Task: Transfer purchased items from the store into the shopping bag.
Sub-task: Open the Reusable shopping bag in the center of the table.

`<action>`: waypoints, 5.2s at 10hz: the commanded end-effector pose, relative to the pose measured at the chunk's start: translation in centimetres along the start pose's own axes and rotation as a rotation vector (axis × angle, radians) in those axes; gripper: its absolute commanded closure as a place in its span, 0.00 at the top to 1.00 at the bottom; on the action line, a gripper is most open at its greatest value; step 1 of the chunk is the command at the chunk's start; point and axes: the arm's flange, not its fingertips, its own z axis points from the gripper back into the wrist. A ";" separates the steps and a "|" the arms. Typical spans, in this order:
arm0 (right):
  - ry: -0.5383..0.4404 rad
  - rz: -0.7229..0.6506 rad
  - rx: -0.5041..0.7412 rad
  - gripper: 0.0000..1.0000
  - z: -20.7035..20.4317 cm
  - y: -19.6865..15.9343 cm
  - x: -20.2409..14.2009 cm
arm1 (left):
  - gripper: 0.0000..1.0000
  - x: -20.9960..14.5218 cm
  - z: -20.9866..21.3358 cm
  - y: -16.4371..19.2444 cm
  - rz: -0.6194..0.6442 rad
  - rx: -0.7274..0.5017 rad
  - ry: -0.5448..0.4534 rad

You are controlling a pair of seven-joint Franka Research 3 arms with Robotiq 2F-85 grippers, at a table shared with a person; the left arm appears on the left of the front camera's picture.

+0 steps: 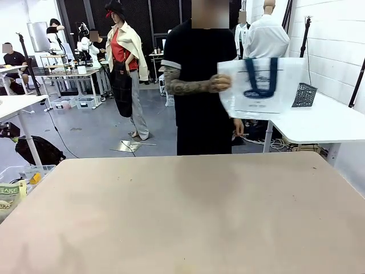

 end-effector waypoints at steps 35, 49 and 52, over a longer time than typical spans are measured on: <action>0.000 0.000 0.000 1.00 0.0 0.0 0.0 | 1.00 0.1 0.1 0.0 -0.010 0.007 -0.006; 0.227 0.410 0.708 1.00 22.5 18.6 -0.9 | 1.00 4.7 17.3 -22.4 -0.362 -0.530 -0.102; 0.333 0.555 0.850 1.00 27.5 25.4 -3.7 | 1.00 5.5 18.1 -28.3 -0.412 -0.634 -0.029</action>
